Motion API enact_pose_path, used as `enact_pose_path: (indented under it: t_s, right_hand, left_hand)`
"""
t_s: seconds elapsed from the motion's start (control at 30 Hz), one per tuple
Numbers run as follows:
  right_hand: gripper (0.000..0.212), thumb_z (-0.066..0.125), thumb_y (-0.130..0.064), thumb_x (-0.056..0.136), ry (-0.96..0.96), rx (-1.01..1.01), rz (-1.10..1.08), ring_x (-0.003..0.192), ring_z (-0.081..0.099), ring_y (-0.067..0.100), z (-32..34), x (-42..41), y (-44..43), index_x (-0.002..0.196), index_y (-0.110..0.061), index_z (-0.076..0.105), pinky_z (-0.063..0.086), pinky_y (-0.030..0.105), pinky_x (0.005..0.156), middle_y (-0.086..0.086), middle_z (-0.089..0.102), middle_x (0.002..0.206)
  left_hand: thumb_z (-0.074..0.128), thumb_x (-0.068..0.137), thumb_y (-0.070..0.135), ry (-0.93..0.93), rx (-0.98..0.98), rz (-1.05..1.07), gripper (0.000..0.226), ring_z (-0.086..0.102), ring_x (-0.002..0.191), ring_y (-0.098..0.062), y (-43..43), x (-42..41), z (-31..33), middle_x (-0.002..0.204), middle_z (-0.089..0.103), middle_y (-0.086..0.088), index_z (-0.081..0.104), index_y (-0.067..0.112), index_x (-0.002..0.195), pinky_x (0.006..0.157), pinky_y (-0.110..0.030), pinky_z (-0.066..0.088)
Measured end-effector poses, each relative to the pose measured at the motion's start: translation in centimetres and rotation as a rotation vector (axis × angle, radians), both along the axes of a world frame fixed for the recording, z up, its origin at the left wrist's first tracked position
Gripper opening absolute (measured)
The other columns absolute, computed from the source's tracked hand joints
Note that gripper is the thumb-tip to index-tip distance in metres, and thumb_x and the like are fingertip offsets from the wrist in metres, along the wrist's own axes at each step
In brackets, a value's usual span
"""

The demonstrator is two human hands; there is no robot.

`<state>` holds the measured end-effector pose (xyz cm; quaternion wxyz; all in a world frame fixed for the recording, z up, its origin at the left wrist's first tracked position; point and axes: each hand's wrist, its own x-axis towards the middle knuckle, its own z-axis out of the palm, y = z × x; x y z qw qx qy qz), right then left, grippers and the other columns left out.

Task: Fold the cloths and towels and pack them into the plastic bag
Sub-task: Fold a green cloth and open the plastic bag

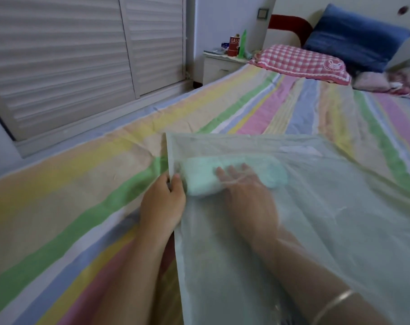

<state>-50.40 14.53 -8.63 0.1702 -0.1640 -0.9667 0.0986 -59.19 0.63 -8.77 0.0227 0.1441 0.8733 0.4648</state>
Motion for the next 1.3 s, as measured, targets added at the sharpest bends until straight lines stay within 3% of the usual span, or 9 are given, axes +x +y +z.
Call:
enact_pose_path:
  t_s: [0.17, 0.27, 0.37, 0.47, 0.6, 0.8, 1.03, 1.13, 1.3]
  right_hand:
    - [0.049, 0.033, -0.010, 0.088, 0.103, 0.043, 0.059, 0.129, 0.046, 0.039, -0.1, -5.4, 1.1, 0.132, -0.007, 0.056, 0.016, 0.039, 0.117, 0.023, 0.058, 0.129]
    - [0.050, 0.043, -0.006, 0.094, 0.066, -0.006, 0.017, 0.144, 0.025, 0.032, 0.8, -7.3, 0.9, 0.143, -0.012, 0.043, 0.007, 0.032, 0.119, 0.018, 0.038, 0.149]
    - [0.052, 0.023, -0.013, 0.095, 0.093, -0.016, -0.040, 0.142, 0.029, 0.035, 0.5, -9.4, 1.0, 0.144, -0.008, 0.041, 0.016, 0.045, 0.119, 0.019, 0.034, 0.151]
    - [0.071, -0.003, -0.019, 0.085, -0.074, 0.021, -0.004, 0.146, 0.019, 0.035, -0.3, -10.6, 0.9, 0.148, 0.000, 0.025, -0.002, 0.048, 0.120, 0.024, 0.023, 0.155]
    - [0.045, 0.042, -0.009, 0.085, 0.011, 0.030, -0.031, 0.117, 0.056, 0.047, -1.0, -10.8, 0.7, 0.124, 0.006, 0.060, 0.017, 0.043, 0.110, 0.037, 0.059, 0.115]
    - [0.062, 0.033, -0.047, 0.098, -0.156, 0.169, -0.137, 0.146, -0.004, 0.042, -0.5, -7.6, 0.2, 0.151, -0.040, 0.002, 0.011, 0.056, 0.117, 0.007, 0.001, 0.162]
    - [0.053, 0.038, -0.024, 0.095, -0.044, 0.030, -0.180, 0.129, 0.036, 0.055, 1.0, -8.5, 0.3, 0.139, 0.007, 0.040, 0.033, 0.059, 0.106, 0.037, 0.037, 0.141]
    - [0.051, 0.021, -0.028, 0.102, -0.150, 0.059, -0.129, 0.140, 0.023, 0.040, 1.4, -9.4, -0.2, 0.146, -0.004, 0.030, 0.019, 0.046, 0.116, 0.024, 0.032, 0.149]
    - [0.087, -0.010, -0.045, 0.074, -0.162, 0.201, -0.148, 0.128, 0.038, 0.038, 0.0, -10.8, 0.2, 0.144, -0.019, 0.036, 0.031, 0.046, 0.106, 0.021, 0.045, 0.138]
  left_hand:
    - [0.035, 0.101, 0.038, 0.014, 0.024, 0.006, 0.038, 0.059, 0.091, -0.027, 0.2, -0.5, -0.7, 0.095, 0.065, -0.007, 0.063, 0.012, 0.102, 0.070, -0.034, 0.039]
    - [0.038, 0.100, 0.038, 0.025, 0.036, 0.015, 0.038, 0.059, 0.081, -0.029, 0.2, -0.7, -1.0, 0.082, 0.063, -0.009, 0.061, 0.010, 0.089, 0.064, -0.037, 0.039]
    - [0.040, 0.100, 0.036, 0.041, 0.047, 0.009, 0.034, 0.060, 0.080, -0.025, 0.2, -0.6, -0.9, 0.082, 0.063, -0.006, 0.061, 0.011, 0.090, 0.070, -0.039, 0.045]
    - [0.041, 0.100, 0.036, 0.053, 0.061, 0.010, 0.032, 0.060, 0.082, -0.023, 0.1, -0.4, -0.8, 0.086, 0.065, -0.003, 0.062, 0.012, 0.093, 0.073, -0.037, 0.047]
    - [0.042, 0.099, 0.035, 0.017, 0.085, 0.004, 0.032, 0.060, 0.080, -0.020, 0.0, -0.3, -0.6, 0.086, 0.066, -0.004, 0.063, 0.011, 0.095, 0.075, -0.040, 0.049]
    - [0.047, 0.098, 0.032, -0.035, 0.104, 0.011, 0.026, 0.061, 0.091, -0.019, 0.0, -0.4, -0.5, 0.097, 0.067, -0.001, 0.064, 0.014, 0.105, 0.071, -0.029, 0.039]
    - [0.044, 0.098, 0.026, -0.009, 0.065, 0.028, 0.029, 0.049, 0.064, -0.022, 0.1, -0.1, -0.5, 0.066, 0.051, -0.002, 0.049, 0.012, 0.073, 0.057, -0.036, 0.035]
    - [0.047, 0.097, 0.023, 0.034, 0.042, 0.035, 0.037, 0.040, 0.054, -0.017, 0.2, 0.2, -0.5, 0.058, 0.042, -0.002, 0.034, 0.014, 0.064, 0.049, -0.031, 0.024]
    - [0.046, 0.097, 0.024, 0.055, 0.038, 0.019, 0.035, 0.042, 0.056, -0.015, 0.2, -0.2, -0.5, 0.060, 0.044, -0.003, 0.038, 0.012, 0.064, 0.049, -0.029, 0.024]
